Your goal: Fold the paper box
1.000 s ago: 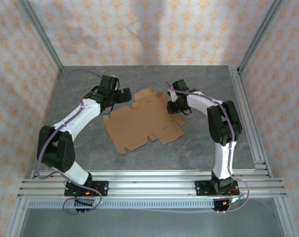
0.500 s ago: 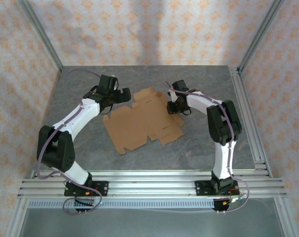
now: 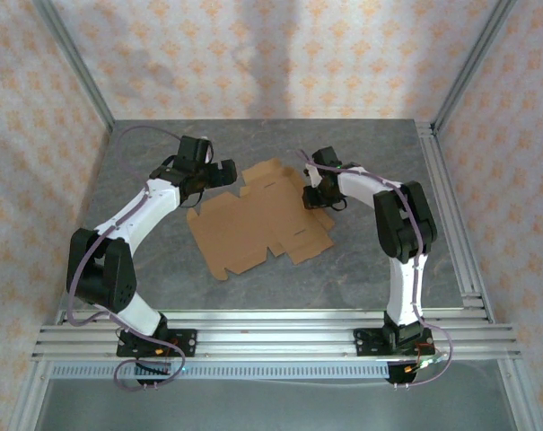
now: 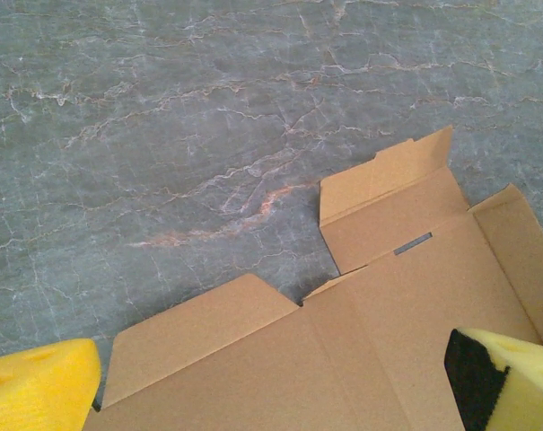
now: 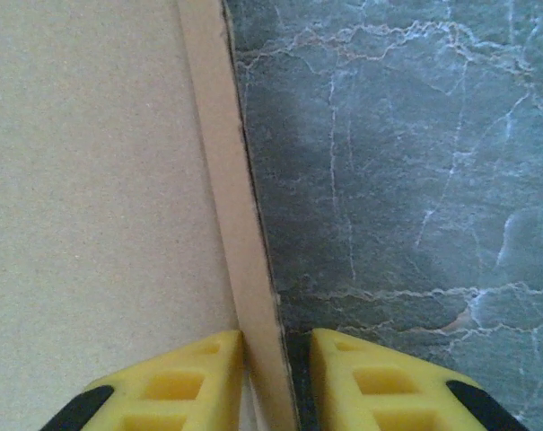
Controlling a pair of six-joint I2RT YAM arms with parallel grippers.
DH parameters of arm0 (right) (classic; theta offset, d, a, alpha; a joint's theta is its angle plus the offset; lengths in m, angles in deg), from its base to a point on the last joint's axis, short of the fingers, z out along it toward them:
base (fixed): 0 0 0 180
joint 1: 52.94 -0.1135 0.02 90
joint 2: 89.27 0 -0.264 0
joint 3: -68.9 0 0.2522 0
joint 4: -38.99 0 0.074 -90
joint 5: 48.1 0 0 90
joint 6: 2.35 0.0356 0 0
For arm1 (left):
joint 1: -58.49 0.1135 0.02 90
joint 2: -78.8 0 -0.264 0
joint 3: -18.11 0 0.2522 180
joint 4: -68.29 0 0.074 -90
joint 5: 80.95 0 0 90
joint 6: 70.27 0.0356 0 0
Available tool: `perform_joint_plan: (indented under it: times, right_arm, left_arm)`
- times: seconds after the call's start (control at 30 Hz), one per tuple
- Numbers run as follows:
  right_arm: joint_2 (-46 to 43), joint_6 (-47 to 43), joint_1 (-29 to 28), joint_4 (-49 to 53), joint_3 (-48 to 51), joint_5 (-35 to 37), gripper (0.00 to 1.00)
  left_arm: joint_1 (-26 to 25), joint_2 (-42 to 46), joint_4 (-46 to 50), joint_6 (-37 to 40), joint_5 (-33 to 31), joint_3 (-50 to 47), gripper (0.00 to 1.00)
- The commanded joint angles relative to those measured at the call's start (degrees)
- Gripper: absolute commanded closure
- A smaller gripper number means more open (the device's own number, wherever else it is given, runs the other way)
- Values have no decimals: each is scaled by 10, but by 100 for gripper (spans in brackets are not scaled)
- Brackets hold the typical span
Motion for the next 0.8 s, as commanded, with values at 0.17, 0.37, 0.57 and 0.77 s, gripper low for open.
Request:
perform_joint_plan:
  times: [0.17,0.37,0.57,0.77]
  right_arm:
    - [-1,-2,2,11,-12,-1,87]
    - [-17,-4,0,3,-5,0,76]
    - [-28,-3,-1,-8,4,5,87]
    - [-31,-3,-5,-7,8,3,100]
  left_arm:
    - [8,21,2,8,-2,4,0]
    - [8,21,-1,5,1,4,0]
    - [8,20,-3,4,3,2,0]
    - [8,18,-5,4,5,1,0]
